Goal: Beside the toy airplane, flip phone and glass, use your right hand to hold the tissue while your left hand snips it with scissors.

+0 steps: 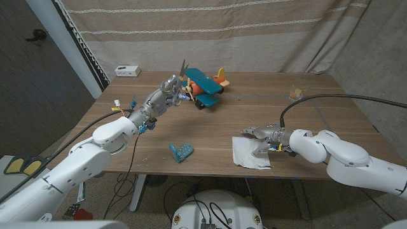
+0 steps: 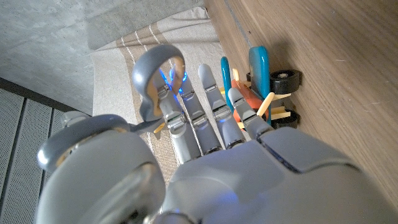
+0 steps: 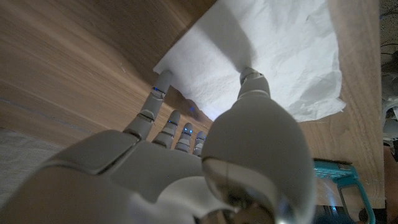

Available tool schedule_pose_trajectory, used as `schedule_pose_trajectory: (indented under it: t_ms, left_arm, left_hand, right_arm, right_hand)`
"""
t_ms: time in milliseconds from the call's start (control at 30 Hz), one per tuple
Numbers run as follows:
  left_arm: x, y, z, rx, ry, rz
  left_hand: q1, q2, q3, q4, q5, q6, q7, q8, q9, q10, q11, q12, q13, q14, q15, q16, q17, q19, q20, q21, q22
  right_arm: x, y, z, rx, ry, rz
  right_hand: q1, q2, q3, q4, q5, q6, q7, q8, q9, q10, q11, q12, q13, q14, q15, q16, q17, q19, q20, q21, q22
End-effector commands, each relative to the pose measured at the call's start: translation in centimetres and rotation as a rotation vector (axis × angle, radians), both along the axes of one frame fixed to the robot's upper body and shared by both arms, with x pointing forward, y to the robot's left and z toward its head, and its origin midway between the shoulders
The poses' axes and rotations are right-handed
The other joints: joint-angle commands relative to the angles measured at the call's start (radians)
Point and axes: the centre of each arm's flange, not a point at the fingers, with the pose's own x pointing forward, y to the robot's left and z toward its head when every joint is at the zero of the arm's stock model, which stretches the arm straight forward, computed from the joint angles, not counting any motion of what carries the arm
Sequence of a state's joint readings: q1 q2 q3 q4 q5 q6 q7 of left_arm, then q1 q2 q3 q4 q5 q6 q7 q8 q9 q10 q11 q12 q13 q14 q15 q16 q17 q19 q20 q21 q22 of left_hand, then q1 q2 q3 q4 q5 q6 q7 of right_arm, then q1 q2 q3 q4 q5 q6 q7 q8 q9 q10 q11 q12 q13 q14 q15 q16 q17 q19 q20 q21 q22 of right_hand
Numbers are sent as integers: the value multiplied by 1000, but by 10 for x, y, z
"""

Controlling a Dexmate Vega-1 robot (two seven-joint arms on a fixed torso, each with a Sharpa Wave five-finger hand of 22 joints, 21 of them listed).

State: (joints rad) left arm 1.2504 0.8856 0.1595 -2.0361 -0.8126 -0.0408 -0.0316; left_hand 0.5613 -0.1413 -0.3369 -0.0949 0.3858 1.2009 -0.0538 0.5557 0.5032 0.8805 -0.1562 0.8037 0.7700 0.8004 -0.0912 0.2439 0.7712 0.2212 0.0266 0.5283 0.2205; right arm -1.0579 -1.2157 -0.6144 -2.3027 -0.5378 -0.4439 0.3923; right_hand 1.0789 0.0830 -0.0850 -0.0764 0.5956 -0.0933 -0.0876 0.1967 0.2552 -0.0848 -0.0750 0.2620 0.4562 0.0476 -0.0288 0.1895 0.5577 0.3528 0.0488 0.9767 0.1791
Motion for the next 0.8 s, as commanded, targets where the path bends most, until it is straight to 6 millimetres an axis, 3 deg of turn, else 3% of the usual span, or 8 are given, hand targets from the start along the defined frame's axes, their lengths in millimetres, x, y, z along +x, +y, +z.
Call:
schedule_pose_trajectory:
  t_ms: [33, 167, 267, 333, 400, 467, 667, 800]
  left_arm:
    - [3, -1, 1, 2, 4, -4]
    - [3, -2, 2, -1, 1, -4]
    - [3, -2, 2, -3, -1, -3]
    - [3, -2, 2, -2, -3, -3]
    - [4, -2, 3, -2, -4, -2]
    - [4, -3, 3, -4, -3, -3]
    - [5, -3, 3, -4, 0, 0]
    - [5, -4, 3, -3, 1, 0]
  left_hand:
    - [11, 2, -2, 7, 7, 8, 0, 0, 3, 62, -56, 9, 104, 10, -127, 1, 4, 8, 1, -1, 5]
    - [11, 2, -2, 8, 7, 8, 1, 0, 3, 62, -56, 10, 105, 10, -127, 1, 4, 9, 1, -1, 5]
    - [11, 2, -2, 8, 7, 9, 1, 0, 2, 62, -56, 10, 105, 11, -127, 1, 4, 8, 1, -2, 5]
    - [10, 2, -2, 9, 7, 9, 1, 0, 2, 63, -56, 11, 106, 11, -127, 1, 4, 9, 1, -2, 6]
    - [10, 2, -2, 9, 7, 9, 1, -1, 2, 61, -56, 8, 103, 10, -127, 1, 4, 9, 0, -2, 6]
    - [10, 2, -2, 9, 7, 9, 2, -1, 2, 63, -56, 10, 105, 10, -127, 1, 4, 9, 0, -2, 6]
    - [10, 2, -2, 10, 7, 9, 1, 0, 4, 61, -56, 9, 105, 10, -127, 1, 5, 10, 1, -3, 6]
    - [10, 2, -2, 11, 7, 8, 1, 0, 5, 60, -56, 9, 105, 10, -127, 0, 5, 10, 1, -3, 6]
  right_arm:
    - [6, -2, -12, 10, -26, -14]
    - [8, -1, -18, 27, -67, -8]
    - [9, 0, -22, 41, -87, -4]
    - [9, 0, -24, 63, -110, -3]
    - [10, 0, -26, 74, -121, -1]
    - [11, 0, -27, 85, -124, 0]
    - [12, -1, -28, 129, -149, 8]
    - [12, -4, -25, 177, -156, 11]
  right_hand:
    - [30, 6, 0, -17, 7, -2, -1, 15, -1, 11, -2, 0, -4, 35, -49, 26, -10, 60, -43, 12, -4]
    - [68, 22, 5, -34, 8, 44, 17, 35, -3, 64, 13, 24, -6, 188, -139, 92, -5, 125, -126, 17, -4]
    - [99, 36, 8, -44, 5, 80, 19, 49, 0, 172, -3, 75, 10, 359, -200, 177, 30, 122, -153, 10, 0]
    - [118, 39, 9, -51, 2, 83, 20, 47, 2, 210, -18, 95, 21, 431, -204, 221, 54, 127, -167, 12, 3]
    - [165, 33, 5, -63, -10, 123, 21, 48, 4, 397, -62, 198, 68, 601, -208, 343, 137, 144, -197, 43, 19]
    - [193, 33, 3, -64, -19, 157, 19, 52, 9, 480, -81, 264, 102, 684, -208, 401, 189, 150, -222, 69, 28]
    - [232, 50, 4, -56, -35, 229, 0, 60, 18, 570, -116, 371, 170, 749, -209, 422, 215, 142, -244, 125, 45]
    - [256, 81, 12, -36, -75, 420, -44, 110, 44, 678, -124, 456, 194, 802, -210, 427, 217, 116, -245, 223, 65]
